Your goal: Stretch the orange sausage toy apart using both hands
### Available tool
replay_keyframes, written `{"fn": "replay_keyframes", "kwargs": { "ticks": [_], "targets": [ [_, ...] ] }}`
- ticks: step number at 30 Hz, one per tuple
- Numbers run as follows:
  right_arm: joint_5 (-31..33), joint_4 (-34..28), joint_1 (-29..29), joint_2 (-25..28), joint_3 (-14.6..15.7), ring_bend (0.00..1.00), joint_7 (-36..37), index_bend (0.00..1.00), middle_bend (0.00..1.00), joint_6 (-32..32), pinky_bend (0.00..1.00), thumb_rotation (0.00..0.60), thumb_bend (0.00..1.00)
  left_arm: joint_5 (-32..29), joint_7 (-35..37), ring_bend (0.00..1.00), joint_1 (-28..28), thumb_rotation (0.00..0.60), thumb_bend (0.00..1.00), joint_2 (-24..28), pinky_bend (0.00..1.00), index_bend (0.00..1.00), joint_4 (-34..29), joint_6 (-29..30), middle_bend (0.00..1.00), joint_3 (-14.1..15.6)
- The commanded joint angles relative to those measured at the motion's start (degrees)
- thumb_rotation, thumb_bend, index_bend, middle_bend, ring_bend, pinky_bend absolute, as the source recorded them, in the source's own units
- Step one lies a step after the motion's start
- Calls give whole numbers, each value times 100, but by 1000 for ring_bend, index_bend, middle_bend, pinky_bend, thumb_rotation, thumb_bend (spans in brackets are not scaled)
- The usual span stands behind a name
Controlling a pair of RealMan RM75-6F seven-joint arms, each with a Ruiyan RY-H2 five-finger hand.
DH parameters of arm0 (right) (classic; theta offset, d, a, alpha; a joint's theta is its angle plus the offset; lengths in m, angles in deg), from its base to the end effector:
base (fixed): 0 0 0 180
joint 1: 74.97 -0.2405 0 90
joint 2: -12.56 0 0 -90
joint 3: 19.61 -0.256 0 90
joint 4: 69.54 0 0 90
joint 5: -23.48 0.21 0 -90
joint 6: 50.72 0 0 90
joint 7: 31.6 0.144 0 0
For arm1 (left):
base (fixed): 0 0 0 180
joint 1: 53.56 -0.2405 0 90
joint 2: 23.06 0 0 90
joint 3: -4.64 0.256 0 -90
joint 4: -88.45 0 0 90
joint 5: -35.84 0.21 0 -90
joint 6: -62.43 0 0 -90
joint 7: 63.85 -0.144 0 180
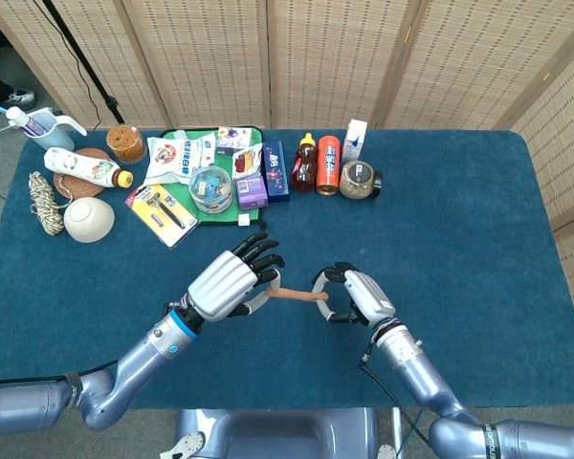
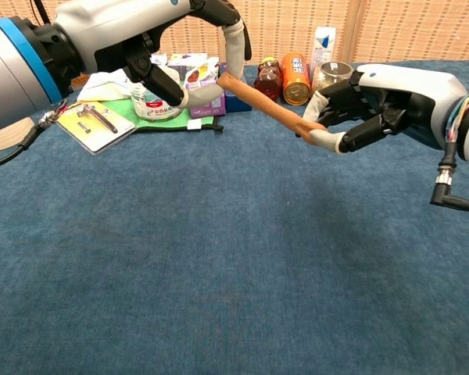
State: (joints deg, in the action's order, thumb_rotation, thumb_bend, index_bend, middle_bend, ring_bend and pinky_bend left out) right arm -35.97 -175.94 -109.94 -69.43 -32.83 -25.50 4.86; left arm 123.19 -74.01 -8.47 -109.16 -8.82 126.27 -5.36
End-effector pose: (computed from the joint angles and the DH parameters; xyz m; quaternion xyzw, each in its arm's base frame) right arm -0.1223 -0.2899 0.0100 0.5665 -0.6326 0.4709 0.2390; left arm -0.0484 0.2956 0.0110 -0.7545 -0.2664 -0.5403 0.2604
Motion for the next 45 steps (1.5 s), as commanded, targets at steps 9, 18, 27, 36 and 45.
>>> {"fn": "replay_keyframes", "kwargs": {
  "ticks": [9,18,27,36,45],
  "targets": [
    [57,98,23,42,41,288,-31,749,358,-36,95,600,570,41,53,150,-28,600,416,172,101,899,-128,120,343,-59],
    [72,199,71,92,76,288,4,749,360,-59,95,600,570,95,144,150,-105,600,416,397,101,899,-253,286,343,-110],
    [-53,247,250,299,159,288,99,741,360,28,95,600,571,201,318,150,-305,600,409,720,101,895,-347,561,343,-74],
    [-203,229,379,479,161,288,220,736,360,103,95,600,571,226,428,150,-405,600,406,812,101,885,-310,671,343,-47],
    [-291,221,483,586,186,288,354,735,360,109,95,600,571,148,618,149,-597,600,405,1095,101,883,-303,896,343,-116]
  ]
}}
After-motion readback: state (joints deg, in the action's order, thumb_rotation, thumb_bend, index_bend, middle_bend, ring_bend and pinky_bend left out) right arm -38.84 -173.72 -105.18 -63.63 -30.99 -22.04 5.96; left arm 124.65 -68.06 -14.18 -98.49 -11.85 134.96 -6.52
